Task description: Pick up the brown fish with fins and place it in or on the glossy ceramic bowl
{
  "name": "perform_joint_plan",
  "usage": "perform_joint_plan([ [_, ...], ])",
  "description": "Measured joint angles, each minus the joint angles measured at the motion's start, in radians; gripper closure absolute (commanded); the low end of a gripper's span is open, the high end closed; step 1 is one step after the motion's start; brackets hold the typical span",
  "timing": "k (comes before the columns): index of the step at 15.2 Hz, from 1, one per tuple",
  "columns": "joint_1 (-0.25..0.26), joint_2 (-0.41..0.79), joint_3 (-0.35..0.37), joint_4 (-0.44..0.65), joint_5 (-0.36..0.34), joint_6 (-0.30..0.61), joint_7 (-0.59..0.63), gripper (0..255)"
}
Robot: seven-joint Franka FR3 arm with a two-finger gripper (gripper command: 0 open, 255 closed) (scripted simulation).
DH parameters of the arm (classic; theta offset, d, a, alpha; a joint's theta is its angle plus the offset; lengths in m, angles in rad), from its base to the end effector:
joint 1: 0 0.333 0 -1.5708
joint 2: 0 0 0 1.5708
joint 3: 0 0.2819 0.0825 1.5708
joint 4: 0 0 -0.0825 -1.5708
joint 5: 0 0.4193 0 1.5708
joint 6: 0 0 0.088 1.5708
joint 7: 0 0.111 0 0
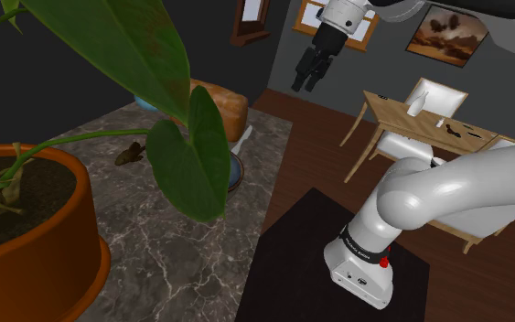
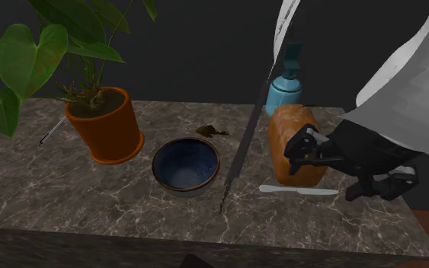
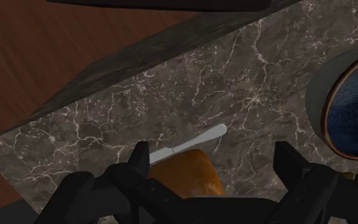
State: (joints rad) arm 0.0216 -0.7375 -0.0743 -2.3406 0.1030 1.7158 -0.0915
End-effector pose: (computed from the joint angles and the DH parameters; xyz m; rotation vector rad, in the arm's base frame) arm 0.3932 -0.0148 0.5658 -2.9901 -0.0689 -0.1805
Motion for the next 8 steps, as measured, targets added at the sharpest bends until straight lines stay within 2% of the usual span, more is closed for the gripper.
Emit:
perform_joint_plan([
  [3,0.003,0.006,0.026,-0.016,0.014,0.025,0.038,0],
  [8,0.019,0.057,0.139,-0.052,0.074,0.128,0.203,0],
])
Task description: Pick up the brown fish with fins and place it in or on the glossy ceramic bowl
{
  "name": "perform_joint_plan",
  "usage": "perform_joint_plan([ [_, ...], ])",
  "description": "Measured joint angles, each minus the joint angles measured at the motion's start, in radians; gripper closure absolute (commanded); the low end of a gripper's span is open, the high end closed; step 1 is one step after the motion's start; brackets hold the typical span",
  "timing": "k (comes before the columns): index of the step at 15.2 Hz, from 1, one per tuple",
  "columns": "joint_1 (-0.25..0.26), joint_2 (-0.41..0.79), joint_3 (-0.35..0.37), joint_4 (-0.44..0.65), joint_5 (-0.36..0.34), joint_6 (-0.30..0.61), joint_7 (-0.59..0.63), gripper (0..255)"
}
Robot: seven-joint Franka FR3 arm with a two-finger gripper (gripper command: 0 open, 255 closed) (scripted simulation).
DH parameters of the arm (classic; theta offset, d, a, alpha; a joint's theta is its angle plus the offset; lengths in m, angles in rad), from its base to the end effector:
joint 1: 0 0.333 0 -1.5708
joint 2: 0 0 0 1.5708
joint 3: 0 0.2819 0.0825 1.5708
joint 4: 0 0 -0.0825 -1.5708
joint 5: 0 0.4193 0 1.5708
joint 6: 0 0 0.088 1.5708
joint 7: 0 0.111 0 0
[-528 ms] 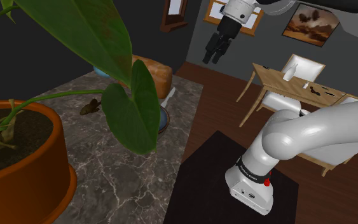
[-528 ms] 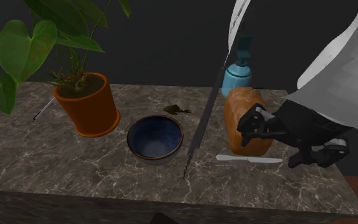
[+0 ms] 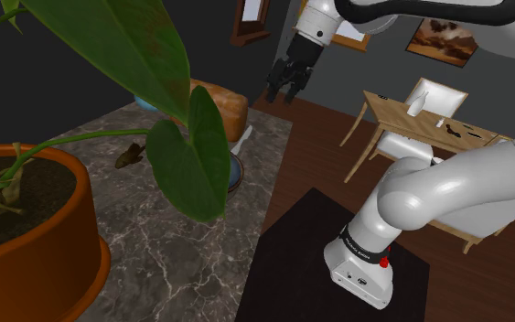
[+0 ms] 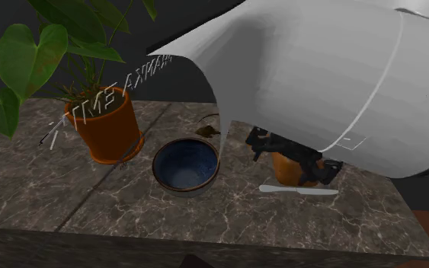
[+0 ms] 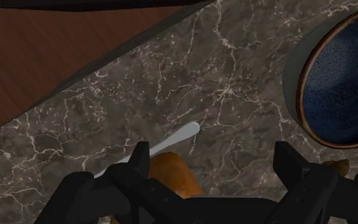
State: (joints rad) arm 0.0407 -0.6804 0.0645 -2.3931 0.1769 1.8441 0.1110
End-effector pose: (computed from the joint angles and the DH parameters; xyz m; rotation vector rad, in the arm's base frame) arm 0.4119 0.0602 0.5280 -2.9903 0.0810 -0.1750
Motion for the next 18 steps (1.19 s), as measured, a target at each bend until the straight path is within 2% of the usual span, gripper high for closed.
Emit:
perform_joint_plan([
  [10,0.009,0.232,0.222,0.047,0.059,0.221,0.339,0],
  [15,-0.004,0.396,0.323,0.125,0.026,0.322,0.521,0],
  [18,-0.011,0.508,0.378,0.195,-0.024,0.366,0.645,0],
])
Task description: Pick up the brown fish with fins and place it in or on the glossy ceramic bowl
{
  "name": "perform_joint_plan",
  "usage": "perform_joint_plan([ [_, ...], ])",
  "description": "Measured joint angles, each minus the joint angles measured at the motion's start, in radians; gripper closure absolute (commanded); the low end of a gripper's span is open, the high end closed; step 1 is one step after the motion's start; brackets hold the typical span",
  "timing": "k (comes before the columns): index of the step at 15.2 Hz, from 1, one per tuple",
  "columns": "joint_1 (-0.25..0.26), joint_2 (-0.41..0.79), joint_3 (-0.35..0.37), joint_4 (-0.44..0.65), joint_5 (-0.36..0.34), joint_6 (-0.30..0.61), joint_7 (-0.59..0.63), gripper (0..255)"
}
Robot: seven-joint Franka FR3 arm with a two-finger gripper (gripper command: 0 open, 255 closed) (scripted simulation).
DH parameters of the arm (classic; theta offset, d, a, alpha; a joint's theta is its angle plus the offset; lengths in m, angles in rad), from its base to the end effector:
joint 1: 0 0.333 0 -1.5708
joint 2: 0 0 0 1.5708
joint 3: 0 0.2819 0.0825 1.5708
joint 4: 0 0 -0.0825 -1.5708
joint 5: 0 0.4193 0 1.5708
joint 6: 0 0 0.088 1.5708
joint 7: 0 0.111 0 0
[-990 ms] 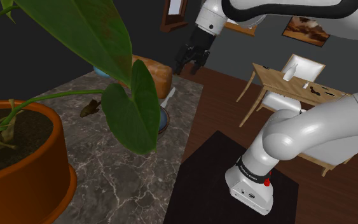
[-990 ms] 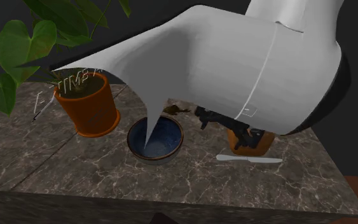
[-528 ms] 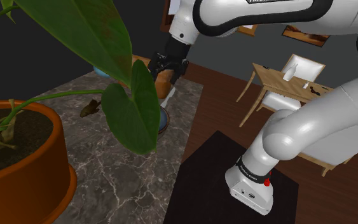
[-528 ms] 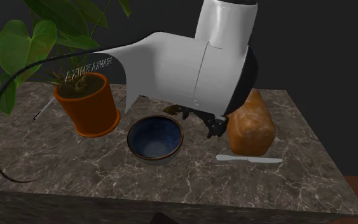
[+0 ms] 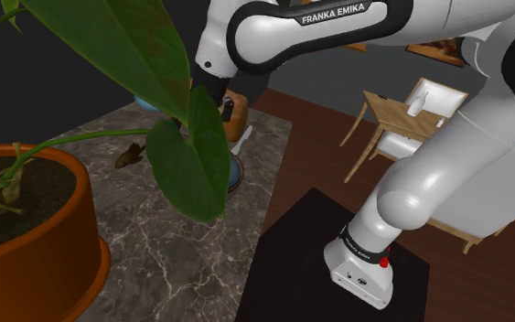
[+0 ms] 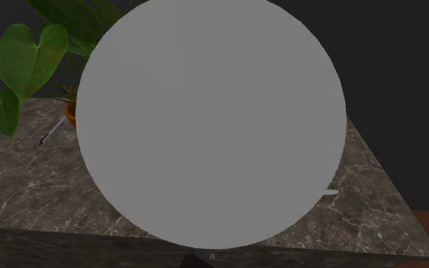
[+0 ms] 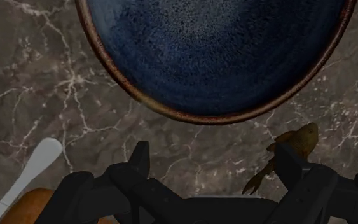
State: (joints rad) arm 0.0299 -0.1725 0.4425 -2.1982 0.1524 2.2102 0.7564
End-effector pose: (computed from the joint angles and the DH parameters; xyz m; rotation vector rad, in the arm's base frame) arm 0.4898 0.2596 0.4125 -2.9439 0.5420 -0.1611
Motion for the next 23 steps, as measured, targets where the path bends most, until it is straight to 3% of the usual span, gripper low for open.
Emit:
perform_joint_plan([
  [6,0.02,0.264,0.059,0.188,-0.168,0.055,0.265,0],
  [12,0.112,0.519,0.032,0.427,-0.327,0.039,0.489,0],
  [23,0.145,0.611,0.007,0.446,-0.379,0.104,0.537,0],
])
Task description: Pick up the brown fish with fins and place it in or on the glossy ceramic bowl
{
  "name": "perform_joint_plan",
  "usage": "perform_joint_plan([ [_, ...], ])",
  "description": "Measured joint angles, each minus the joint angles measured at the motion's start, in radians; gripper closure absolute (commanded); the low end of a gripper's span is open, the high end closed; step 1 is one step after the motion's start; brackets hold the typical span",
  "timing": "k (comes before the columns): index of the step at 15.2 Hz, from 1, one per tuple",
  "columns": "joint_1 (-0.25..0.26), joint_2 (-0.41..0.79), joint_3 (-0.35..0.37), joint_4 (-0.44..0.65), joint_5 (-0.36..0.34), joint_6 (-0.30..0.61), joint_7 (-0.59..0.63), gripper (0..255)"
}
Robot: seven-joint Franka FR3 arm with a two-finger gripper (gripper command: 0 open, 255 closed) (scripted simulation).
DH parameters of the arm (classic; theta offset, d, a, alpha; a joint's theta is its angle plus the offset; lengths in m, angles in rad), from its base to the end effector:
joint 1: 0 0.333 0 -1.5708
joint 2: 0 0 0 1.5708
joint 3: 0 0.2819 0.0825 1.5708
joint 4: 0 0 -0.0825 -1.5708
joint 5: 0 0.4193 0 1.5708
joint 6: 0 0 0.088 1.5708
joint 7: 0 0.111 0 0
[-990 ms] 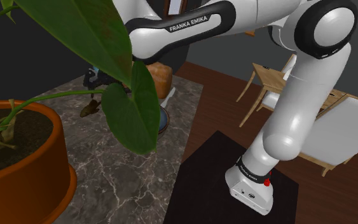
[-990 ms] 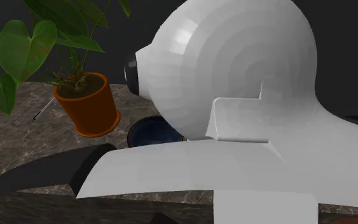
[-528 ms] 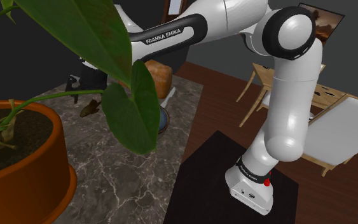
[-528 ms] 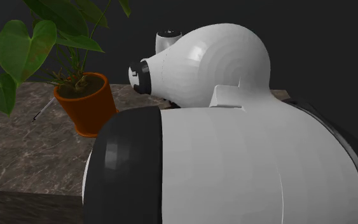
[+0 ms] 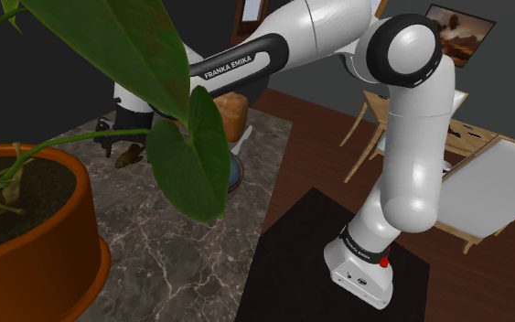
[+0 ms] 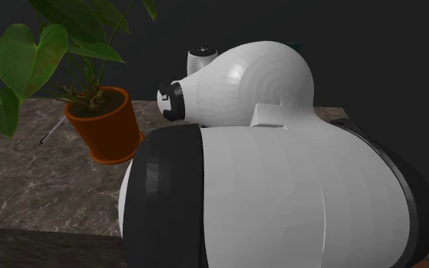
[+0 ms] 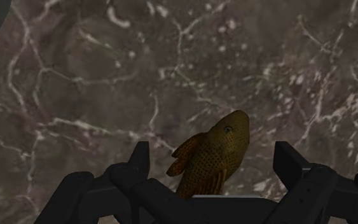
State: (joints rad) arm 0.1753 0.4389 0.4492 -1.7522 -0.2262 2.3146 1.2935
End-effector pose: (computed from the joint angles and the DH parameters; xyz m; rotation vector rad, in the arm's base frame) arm 0.5715 0.3805 0.3039 -2.8680 0.8603 -0.1459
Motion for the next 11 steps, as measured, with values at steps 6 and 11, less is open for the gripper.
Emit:
perform_joint_plan([
  [6,0.0,0.002,0.0,0.001,-0.001,0.0,0.0,255],
  [11,0.0,0.002,0.0,0.001,-0.001,0.0,0.0,255],
])
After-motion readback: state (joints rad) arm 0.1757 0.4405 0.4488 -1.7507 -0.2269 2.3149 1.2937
